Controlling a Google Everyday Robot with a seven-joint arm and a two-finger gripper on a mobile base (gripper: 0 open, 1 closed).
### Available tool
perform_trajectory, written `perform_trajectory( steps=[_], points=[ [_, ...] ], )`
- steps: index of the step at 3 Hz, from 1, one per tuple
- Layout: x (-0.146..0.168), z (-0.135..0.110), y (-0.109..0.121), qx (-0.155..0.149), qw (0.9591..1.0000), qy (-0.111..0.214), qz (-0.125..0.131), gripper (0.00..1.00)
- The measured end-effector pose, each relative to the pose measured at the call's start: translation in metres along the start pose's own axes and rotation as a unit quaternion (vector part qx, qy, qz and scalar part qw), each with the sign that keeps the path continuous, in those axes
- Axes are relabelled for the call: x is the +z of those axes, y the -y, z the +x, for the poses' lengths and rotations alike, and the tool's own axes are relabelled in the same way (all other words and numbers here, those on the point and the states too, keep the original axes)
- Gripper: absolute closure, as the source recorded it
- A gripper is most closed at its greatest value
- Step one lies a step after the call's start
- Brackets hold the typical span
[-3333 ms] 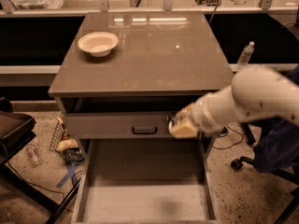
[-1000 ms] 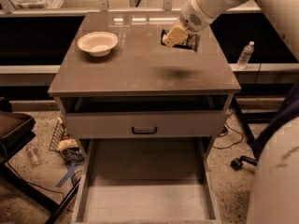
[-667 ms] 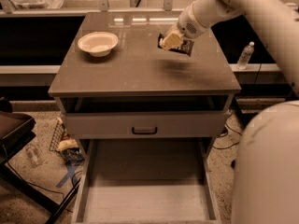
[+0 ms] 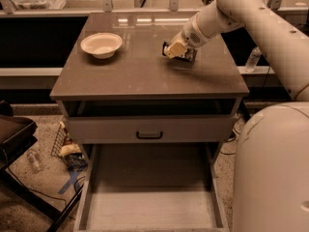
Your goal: Pick rxbar chocolate from middle drawer and place on counter
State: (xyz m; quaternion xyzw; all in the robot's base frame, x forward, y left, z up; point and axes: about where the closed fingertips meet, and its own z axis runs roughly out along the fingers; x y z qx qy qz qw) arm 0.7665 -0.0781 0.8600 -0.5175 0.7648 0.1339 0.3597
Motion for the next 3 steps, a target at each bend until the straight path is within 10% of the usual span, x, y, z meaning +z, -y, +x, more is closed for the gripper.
perform_trajectory(
  steps=[3],
  points=[
    [0.0104, 0.0006, -0.004, 0.0, 1.0, -0.002, -0.008, 0.13]
  ],
)
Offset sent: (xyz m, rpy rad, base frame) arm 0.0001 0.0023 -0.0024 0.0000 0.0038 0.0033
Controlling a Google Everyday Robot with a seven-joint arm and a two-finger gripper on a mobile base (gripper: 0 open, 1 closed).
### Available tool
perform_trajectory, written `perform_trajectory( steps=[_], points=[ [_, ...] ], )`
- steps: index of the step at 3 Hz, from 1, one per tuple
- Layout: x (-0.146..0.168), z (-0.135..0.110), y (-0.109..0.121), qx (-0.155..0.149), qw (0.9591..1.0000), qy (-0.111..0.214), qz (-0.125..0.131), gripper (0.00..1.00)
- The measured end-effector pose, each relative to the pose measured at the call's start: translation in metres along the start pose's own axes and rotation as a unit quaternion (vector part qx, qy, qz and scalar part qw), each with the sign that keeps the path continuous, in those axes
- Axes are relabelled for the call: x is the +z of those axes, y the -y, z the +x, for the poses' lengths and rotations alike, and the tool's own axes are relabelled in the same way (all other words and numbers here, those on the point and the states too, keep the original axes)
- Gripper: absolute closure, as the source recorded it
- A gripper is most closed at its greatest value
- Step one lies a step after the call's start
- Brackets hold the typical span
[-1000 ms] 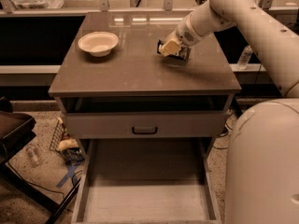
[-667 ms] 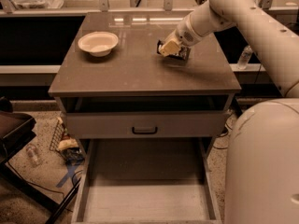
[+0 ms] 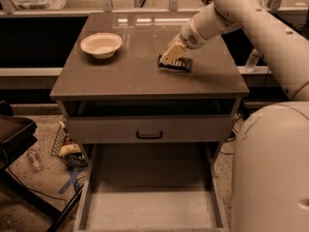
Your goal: Pick rxbar chocolate from middle drawer and place on counter
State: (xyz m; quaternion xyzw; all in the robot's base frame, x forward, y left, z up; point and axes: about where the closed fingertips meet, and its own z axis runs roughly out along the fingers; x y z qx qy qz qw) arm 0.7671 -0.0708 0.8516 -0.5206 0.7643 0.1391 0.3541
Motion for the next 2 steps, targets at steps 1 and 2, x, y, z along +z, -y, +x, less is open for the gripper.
perform_trajectory(
  steps=[1, 2],
  points=[
    [0.0035, 0.0002, -0.0013, 0.0, 1.0, -0.001, -0.003, 0.0],
    [0.0036, 0.0002, -0.0013, 0.0, 1.0, -0.001, -0.003, 0.0]
  ],
)
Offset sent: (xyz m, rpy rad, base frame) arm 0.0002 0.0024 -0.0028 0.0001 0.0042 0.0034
